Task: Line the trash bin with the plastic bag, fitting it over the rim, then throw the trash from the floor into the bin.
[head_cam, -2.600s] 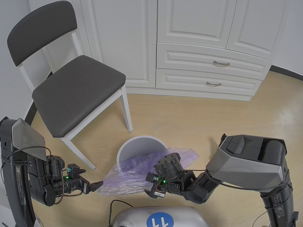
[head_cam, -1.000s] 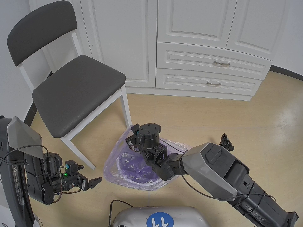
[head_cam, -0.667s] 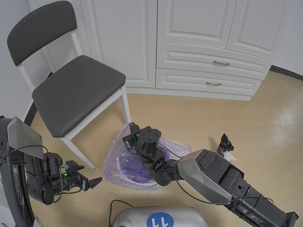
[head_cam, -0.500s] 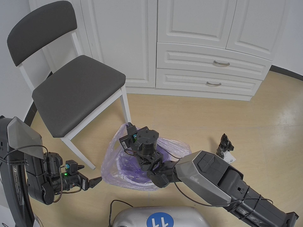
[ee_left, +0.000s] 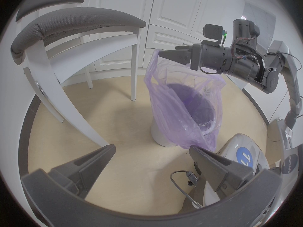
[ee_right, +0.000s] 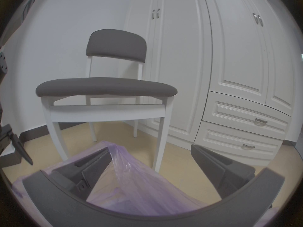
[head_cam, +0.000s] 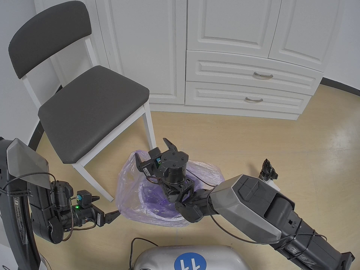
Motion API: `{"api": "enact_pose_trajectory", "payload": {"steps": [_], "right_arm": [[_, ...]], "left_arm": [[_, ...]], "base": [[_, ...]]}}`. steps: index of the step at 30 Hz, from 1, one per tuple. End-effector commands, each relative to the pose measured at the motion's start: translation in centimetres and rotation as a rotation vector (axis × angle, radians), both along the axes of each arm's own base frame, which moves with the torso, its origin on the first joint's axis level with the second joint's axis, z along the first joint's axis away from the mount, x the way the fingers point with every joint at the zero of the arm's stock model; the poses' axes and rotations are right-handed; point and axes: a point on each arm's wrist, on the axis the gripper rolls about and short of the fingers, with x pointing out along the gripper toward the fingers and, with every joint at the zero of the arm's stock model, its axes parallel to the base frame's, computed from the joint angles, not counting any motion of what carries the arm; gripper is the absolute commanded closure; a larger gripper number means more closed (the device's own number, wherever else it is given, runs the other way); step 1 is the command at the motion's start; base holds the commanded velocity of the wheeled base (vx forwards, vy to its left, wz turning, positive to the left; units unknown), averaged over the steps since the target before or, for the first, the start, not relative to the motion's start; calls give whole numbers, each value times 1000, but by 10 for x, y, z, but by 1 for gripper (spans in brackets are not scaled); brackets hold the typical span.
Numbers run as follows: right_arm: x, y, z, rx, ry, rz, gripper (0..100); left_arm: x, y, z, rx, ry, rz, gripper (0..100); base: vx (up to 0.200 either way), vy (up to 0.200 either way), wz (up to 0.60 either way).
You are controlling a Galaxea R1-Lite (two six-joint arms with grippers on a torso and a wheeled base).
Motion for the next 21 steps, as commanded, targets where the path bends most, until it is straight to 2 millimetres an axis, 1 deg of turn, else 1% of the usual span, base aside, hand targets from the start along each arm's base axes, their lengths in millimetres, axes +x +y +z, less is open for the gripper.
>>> {"api": "enact_pose_trajectory", "payload": {"steps": [1, 2, 3, 4, 6, 7, 12, 14, 17, 18, 19, 21], "right_arm": [[-56, -58, 32, -265, 194, 97, 0], [-61, -62, 33, -271, 208, 107, 0], [-61, -62, 33, -271, 208, 107, 0], [-70, -70, 35, -261, 239, 104, 0], [-73, -73, 35, -248, 255, 101, 0], [-78, -78, 38, -214, 279, 93, 0], [-90, -98, 50, -138, 341, 31, 0], [-92, -102, 53, -107, 355, 10, 0], [-103, -114, 55, -13, 417, -49, 0], [-103, -115, 55, -7, 423, -54, 0], [-109, -122, 54, 28, 459, -68, 0], [-114, -132, 49, 67, 506, -89, 0]], "left_arm": [[-6, -2, 9, 0, -14, -11, 0], [-7, -2, 9, -1, -15, -13, 0], [-7, -2, 9, -1, -15, -13, 0], [-9, -5, 10, 0, -12, -24, 0], [-11, -6, 11, 0, -11, -28, 0], [-14, -8, 13, -2, -8, -38, 0], [-22, -17, 20, -17, -2, -58, 0], [-22, -21, 23, -40, -3, -55, 0], [-22, -34, 38, -125, -16, -19, 0], [-22, -35, 40, -133, -19, -18, 0], [-23, -44, 47, -174, -25, -7, 0], [-22, -56, 52, -211, -32, -1, 0]], "base": [[0, 0, 0], [0, 0, 0], [0, 0, 0], [0, 0, 0], [0, 0, 0], [0, 0, 0], [0, 0, 0], [0, 0, 0], [0, 0, 0], [0, 0, 0], [0, 0, 0], [0, 0, 0]]}}
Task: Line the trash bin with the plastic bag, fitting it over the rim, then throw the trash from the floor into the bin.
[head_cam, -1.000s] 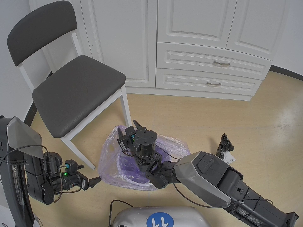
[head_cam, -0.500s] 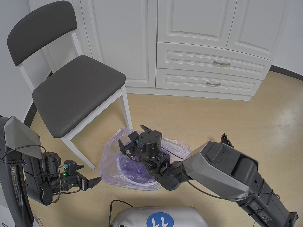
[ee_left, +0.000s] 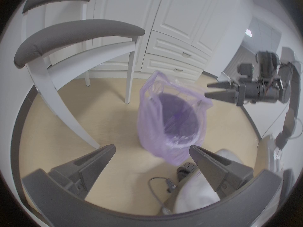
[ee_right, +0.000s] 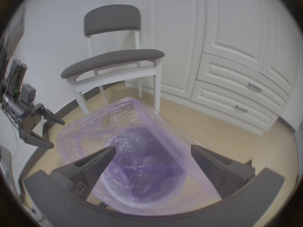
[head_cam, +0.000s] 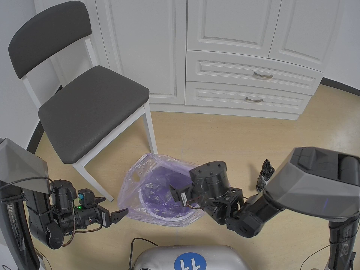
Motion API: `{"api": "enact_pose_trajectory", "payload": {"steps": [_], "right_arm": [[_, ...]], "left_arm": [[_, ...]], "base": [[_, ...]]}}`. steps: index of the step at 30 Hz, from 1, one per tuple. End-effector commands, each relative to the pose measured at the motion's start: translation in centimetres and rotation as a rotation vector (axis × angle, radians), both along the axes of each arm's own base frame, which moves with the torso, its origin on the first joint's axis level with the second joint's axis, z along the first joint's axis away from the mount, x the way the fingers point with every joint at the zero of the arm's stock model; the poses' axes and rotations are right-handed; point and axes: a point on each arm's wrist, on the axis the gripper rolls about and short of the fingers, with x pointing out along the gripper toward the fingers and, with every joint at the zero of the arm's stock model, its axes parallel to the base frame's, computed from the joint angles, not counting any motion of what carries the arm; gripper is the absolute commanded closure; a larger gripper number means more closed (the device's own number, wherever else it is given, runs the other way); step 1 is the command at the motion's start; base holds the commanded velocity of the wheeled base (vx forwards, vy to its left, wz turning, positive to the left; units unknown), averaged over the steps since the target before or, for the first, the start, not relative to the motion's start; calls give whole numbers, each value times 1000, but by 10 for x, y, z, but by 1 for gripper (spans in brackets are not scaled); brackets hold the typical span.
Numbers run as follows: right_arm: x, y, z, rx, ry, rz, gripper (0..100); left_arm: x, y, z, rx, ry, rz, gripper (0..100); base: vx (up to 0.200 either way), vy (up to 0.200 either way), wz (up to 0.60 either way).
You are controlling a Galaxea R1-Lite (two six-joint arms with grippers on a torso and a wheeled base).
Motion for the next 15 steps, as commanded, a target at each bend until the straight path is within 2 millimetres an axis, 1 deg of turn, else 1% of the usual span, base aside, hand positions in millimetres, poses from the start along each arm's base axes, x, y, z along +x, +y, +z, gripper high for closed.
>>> {"api": "enact_pose_trajectory", "payload": {"steps": [1, 4, 6, 7, 8, 12, 13, 14, 15], "right_arm": [[-25, -37, 24, 114, 75, -100, 0], [-26, -43, 12, 143, 134, -129, 0], [-20, -47, -4, 131, 181, -162, 0], [-19, -47, -6, 125, 186, -165, 0], [-12, -48, -10, 122, 196, -182, 0], [2, -47, -11, 121, 221, -217, 0], [2, -47, -11, 121, 221, -217, 0], [9, -47, -9, 136, 247, -245, 0], [12, -47, -8, 144, 263, -261, 0]], "left_arm": [[-5, -37, 29, -97, -69, -15, 0], [0, -46, 29, -107, -78, 32, 0], [7, -48, 27, -120, -80, 69, 0], [9, -49, 27, -121, -81, 71, 0], [16, -50, 23, -118, -75, 82, 0], [32, -50, 12, -83, -31, 146, 0], [32, -50, 12, -83, -31, 146, 0], [43, -50, 14, -87, -17, 213, 0], [47, -50, 16, -101, -7, 237, 0]], "base": [[0, 0, 0], [0, 0, 0], [0, 0, 0], [0, 0, 0], [0, 0, 0], [0, 0, 0], [0, 0, 0], [0, 0, 0], [0, 0, 0]]}}
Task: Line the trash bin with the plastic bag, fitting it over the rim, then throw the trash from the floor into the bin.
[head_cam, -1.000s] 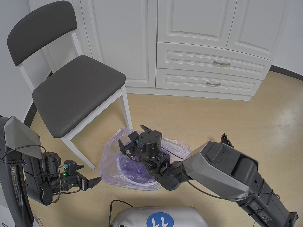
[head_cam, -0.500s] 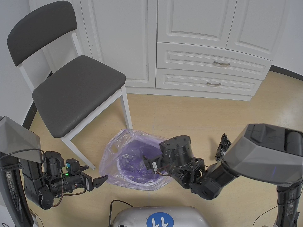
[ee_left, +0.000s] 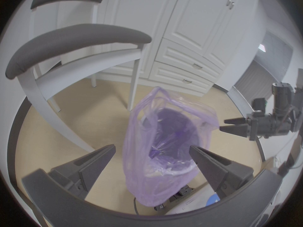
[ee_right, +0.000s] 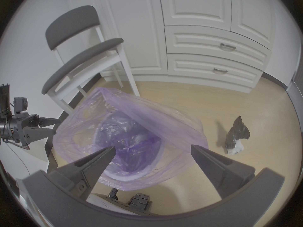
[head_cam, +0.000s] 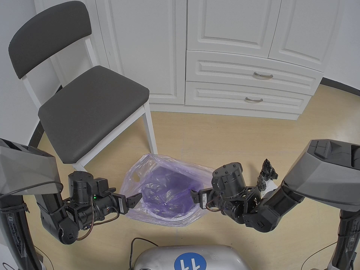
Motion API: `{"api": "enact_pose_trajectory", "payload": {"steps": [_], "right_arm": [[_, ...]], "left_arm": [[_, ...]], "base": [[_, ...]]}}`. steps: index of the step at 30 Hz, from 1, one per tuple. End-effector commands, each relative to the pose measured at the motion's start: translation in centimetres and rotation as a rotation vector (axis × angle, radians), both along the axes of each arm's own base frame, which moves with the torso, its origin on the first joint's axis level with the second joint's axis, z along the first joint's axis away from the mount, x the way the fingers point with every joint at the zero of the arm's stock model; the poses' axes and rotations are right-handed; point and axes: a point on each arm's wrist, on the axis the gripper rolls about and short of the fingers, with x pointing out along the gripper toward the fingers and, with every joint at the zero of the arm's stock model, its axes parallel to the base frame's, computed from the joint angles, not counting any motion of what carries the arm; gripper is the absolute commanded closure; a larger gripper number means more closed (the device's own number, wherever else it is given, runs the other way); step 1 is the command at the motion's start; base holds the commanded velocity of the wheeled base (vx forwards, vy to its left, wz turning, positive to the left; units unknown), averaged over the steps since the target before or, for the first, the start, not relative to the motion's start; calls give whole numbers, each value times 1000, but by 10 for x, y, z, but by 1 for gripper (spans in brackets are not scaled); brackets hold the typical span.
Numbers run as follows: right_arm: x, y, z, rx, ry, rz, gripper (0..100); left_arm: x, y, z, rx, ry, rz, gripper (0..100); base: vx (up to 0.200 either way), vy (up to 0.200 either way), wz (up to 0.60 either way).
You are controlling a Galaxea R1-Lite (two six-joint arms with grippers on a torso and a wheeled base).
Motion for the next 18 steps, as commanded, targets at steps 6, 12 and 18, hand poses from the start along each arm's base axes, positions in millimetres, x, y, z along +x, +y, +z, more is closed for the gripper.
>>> {"api": "enact_pose_trajectory", "payload": {"steps": [6, 12, 18], "right_arm": [[31, 5, 5, 64, 135, -140, 0], [46, 5, -27, 39, 152, -180, 0], [61, -3, -35, 48, 140, -213, 0]], "left_arm": [[34, 5, 17, -37, 79, 143, 0], [43, 16, 13, -26, 121, 182, 0], [59, 27, -8, -16, 155, 228, 0]], "base": [[0, 0, 0], [0, 0, 0], [0, 0, 0]]}}
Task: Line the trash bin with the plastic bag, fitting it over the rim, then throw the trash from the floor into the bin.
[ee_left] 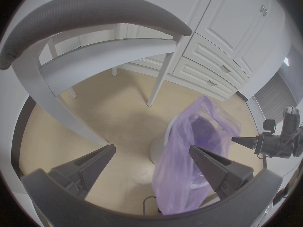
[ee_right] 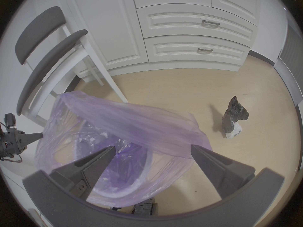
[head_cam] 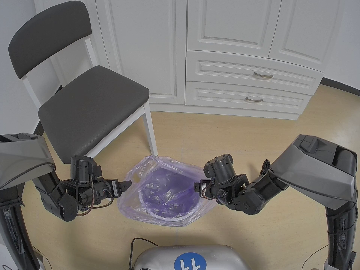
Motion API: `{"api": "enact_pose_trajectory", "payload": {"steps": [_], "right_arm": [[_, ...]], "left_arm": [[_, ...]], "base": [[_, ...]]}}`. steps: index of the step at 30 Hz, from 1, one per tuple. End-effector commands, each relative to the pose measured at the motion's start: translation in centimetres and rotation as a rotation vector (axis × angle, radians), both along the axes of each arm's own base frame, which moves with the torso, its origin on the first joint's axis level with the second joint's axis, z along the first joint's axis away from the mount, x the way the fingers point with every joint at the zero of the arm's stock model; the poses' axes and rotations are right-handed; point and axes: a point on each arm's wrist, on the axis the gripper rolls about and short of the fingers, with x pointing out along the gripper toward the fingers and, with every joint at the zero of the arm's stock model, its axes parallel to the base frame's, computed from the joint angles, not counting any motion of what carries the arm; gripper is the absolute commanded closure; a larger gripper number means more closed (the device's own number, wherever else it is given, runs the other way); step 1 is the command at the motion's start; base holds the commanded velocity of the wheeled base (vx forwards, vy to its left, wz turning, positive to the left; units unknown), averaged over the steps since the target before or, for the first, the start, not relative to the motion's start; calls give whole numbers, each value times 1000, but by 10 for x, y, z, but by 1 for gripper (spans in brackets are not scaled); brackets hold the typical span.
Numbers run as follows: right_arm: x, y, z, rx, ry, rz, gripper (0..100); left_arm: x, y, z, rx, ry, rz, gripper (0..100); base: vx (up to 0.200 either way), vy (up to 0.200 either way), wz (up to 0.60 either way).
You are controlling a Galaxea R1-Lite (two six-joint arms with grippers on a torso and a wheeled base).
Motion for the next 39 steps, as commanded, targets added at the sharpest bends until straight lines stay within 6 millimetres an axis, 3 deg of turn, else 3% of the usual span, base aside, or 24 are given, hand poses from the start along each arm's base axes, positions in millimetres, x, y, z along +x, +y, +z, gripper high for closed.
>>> {"api": "enact_pose_trajectory", "payload": {"steps": [1, 8, 12, 18, 23, 27, 31, 32, 34, 39], "right_arm": [[14, -7, -18, -13, 17, -34, 0], [26, -9, -10, 17, -31, -81, 0], [36, -3, -15, 75, -121, -122, 0], [47, 2, -39, 126, -211, -134, 0], [48, -1, -31, 144, -233, -139, 0], [19, -1, 9, 169, -283, -71, 0], [-8, 3, 28, 139, -351, 29, 0], [-8, 3, 28, 139, -351, 29, 0], [-28, 2, 30, 78, -396, 98, 0], [-62, -16, -4, -192, -417, 304, 0]], "left_arm": [[13, 9, -14, 4, 21, 36, 0], [23, 14, -26, 9, 36, 62, 0], [27, 15, -28, 10, 28, 69, 0], [43, 14, -35, 43, -1, 139, 0], [57, 12, -36, 29, -34, 217, 0], [69, 10, -37, 5, -62, 275, 0], [69, 9, -34, -7, -68, 280, 0], [69, 9, -34, -7, -68, 280, 0], [67, 8, -33, -7, -68, 277, 0], [60, 1, -30, -9, -83, 254, 0]], "base": [[0, 0, 0], [0, 0, 0], [0, 0, 0], [0, 0, 0], [0, 0, 0], [0, 0, 0], [0, 0, 0], [0, 0, 0], [0, 0, 0], [0, 0, 0]]}}
